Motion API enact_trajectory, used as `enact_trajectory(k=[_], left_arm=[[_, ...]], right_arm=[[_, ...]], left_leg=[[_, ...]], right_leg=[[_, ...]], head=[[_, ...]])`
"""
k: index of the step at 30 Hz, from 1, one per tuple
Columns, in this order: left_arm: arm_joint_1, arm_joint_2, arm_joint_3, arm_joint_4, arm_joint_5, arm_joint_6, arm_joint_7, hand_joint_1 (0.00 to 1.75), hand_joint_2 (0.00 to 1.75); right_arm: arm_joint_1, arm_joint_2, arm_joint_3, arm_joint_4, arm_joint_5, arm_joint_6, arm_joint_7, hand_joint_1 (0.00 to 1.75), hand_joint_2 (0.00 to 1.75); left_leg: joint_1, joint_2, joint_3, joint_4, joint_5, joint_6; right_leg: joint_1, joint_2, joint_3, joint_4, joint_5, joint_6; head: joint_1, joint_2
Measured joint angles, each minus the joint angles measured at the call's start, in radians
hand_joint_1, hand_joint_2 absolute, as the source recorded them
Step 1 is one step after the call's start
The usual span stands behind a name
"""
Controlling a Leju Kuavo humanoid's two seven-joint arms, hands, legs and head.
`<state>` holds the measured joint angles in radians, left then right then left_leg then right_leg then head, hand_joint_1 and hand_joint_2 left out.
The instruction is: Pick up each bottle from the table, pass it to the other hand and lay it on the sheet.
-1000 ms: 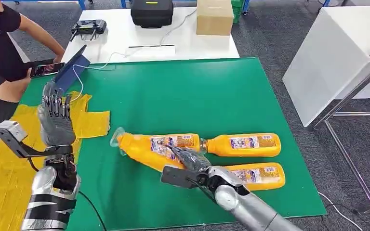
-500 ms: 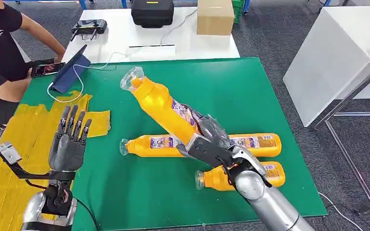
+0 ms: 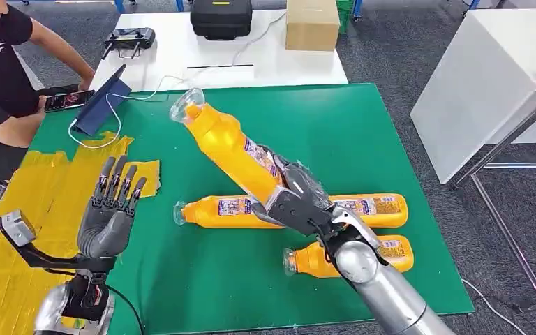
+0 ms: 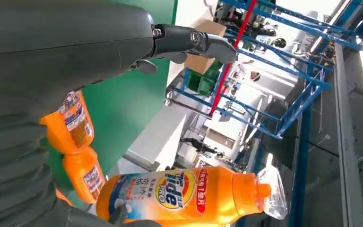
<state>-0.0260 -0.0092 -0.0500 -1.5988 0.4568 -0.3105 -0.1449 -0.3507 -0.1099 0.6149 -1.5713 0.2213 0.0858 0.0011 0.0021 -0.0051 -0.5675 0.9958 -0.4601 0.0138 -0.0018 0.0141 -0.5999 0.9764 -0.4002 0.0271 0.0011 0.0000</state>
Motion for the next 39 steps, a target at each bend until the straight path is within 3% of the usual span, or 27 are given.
enact_trajectory(k=[6, 14, 20, 34, 35, 36, 39], left_arm=[[0.0, -0.006, -0.041, -0.03, -0.054, 0.002, -0.023, 0.0, 1.75], [-0.037, -0.017, -0.106, -0.026, -0.032, -0.011, -0.015, 0.0, 1.75], [-0.052, -0.019, -0.129, -0.009, -0.01, -0.037, -0.01, 0.0, 1.75], [-0.045, -0.009, -0.137, 0.03, 0.01, -0.054, -0.005, 0.0, 1.75], [-0.048, -0.009, -0.137, 0.034, -0.003, -0.048, -0.007, 0.63, 1.75], [-0.048, -0.009, -0.137, 0.039, -0.009, -0.043, -0.007, 1.75, 1.75], [-0.047, -0.009, -0.136, 0.049, -0.014, -0.041, -0.012, 1.75, 1.75]], right_arm=[[-0.018, 0.035, 0.018, 0.024, 0.007, 0.031, 0.006, 1.75, 1.75], [-0.152, 0.12, 0.137, 0.142, -0.102, 0.166, 0.047, 1.75, 1.75], [-0.221, 0.167, 0.241, 0.216, -0.127, 0.201, 0.053, 1.75, 1.75], [-0.271, 0.185, 0.342, 0.27, -0.152, 0.218, 0.053, 1.75, 1.75], [-0.272, 0.186, 0.354, 0.272, -0.153, 0.221, 0.052, 1.75, 1.75], [-0.271, 0.191, 0.368, 0.274, -0.153, 0.224, 0.052, 1.75, 1.75], [-0.277, 0.192, 0.385, 0.286, -0.152, 0.222, 0.052, 1.75, 1.75]], left_leg=[[0.0, 0.0, 0.0, 0.0, 0.0, 0.0], [0.001, 0.001, 0.0, 0.0, 0.001, -0.001], [0.001, 0.001, 0.0, 0.0, 0.001, -0.001], [0.0, 0.001, 0.0, 0.0, 0.001, -0.001], [0.0, 0.001, 0.0, 0.0, 0.001, -0.001], [0.0, 0.001, 0.0, 0.0, 0.001, -0.001], [0.001, 0.001, -0.001, 0.0, 0.001, -0.001]], right_leg=[[0.0, 0.0, 0.0, 0.0, 0.0, 0.0], [0.0, 0.0, 0.0, 0.0, 0.0, 0.0], [0.0, 0.0, -0.001, 0.001, 0.0, 0.0], [0.0, 0.0, -0.001, 0.0, 0.0, 0.0], [0.0, 0.0, -0.001, 0.0, 0.0, 0.0], [0.0, 0.001, -0.002, 0.0, 0.0, 0.0], [0.0, 0.001, -0.002, 0.0, 0.0, 0.0]], head=[[0.0, 0.0], [0.0, 0.0], [0.0, 0.0], [0.0, 0.0], [0.0, 0.0], [0.0, 0.0], [0.0, 0.0]])
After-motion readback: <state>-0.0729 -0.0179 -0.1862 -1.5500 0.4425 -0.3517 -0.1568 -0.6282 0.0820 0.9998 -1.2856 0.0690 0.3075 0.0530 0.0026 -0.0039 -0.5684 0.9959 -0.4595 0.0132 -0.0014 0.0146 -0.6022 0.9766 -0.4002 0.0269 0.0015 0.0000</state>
